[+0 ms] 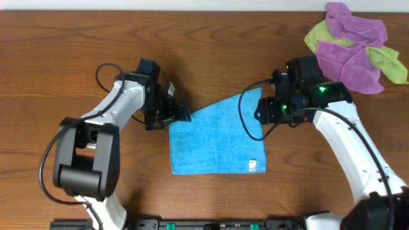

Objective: Fold the cloth

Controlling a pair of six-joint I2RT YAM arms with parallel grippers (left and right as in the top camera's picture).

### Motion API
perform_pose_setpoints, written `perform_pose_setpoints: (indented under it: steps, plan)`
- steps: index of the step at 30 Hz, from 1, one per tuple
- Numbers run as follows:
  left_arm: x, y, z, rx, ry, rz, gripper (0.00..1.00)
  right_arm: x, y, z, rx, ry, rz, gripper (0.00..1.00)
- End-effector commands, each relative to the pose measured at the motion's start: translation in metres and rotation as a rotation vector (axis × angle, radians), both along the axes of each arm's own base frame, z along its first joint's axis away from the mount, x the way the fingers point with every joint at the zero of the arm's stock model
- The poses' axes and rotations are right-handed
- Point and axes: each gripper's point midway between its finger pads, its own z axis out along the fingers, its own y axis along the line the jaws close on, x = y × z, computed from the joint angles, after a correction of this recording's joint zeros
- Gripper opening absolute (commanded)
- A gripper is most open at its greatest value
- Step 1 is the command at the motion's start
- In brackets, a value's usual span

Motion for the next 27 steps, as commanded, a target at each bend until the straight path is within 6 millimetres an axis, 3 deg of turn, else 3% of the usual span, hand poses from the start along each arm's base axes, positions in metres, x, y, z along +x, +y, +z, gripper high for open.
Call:
perform_pose_setpoints:
  steps: [1,8,15,20,27]
  plan:
    - [0.0,-0.005,0.001,-0.046,0.008,0.007,0.96,0.008,-0.005,-0.011,0.006,0.028,-0.003,0.61]
    - [0.004,-0.004,-0.001,-0.033,-0.005,0.01,0.95,0.015,0.001,-0.041,0.09,0.123,-0.021,0.59]
    - [0.005,-0.002,-0.002,-0.02,-0.013,0.011,0.95,0.007,0.033,-0.033,0.253,0.17,0.03,0.53]
    - [0.011,0.002,-0.005,0.009,-0.033,0.025,0.95,-0.004,0.057,-0.036,0.221,0.169,0.118,0.36]
    - [0.015,0.003,-0.005,0.002,-0.036,0.045,0.95,-0.028,0.072,-0.043,0.133,0.211,0.196,0.06]
